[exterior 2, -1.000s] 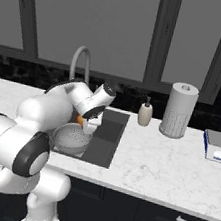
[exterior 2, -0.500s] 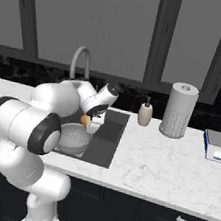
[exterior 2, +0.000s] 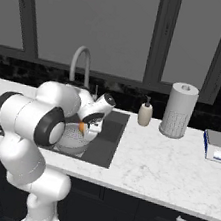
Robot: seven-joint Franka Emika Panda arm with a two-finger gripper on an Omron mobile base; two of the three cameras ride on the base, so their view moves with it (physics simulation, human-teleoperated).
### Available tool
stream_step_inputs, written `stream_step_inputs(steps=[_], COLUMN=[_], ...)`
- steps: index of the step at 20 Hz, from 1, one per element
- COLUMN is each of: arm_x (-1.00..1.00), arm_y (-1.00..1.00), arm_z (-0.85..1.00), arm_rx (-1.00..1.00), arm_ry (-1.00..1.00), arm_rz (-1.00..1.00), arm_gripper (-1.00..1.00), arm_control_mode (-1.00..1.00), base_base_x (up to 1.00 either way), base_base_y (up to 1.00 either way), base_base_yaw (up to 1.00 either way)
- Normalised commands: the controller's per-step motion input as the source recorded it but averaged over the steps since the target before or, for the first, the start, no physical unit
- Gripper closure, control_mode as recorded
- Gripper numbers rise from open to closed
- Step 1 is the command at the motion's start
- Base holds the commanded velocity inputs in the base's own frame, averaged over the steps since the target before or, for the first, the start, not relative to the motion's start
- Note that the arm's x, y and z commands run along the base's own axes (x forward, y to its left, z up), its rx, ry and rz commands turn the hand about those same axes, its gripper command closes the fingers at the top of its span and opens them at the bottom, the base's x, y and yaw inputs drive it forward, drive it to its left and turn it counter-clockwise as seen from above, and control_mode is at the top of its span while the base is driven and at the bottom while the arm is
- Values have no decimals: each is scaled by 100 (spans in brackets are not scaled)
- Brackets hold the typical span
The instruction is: Put the colander in the sink, put the tangerine in the colander, and turn on the sink faucet and pour water over the colander.
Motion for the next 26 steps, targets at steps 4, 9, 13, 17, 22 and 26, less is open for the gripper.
stream_step_inputs(steps=[4,9,13,17,22,26], arm_x=[4,18,28,23,26,21], arm_y=[38,15,0,0,2,7], arm_z=[-25,-36,-45,-50,-37,-43], arm_rx=[0,0,0,0,0,0], arm_ry=[0,4,8,4,0,0], arm_rz=[0,-2,-3,-3,-3,-3], arm_gripper=[100,100,100,100,100,100], arm_control_mode=[-100,-100,-100,-100,-100,-100], base_base_x=[0,0,0,0,0,0], base_base_y=[0,0,0,0,0,0], base_base_yaw=[0,0,0,0,0,0])
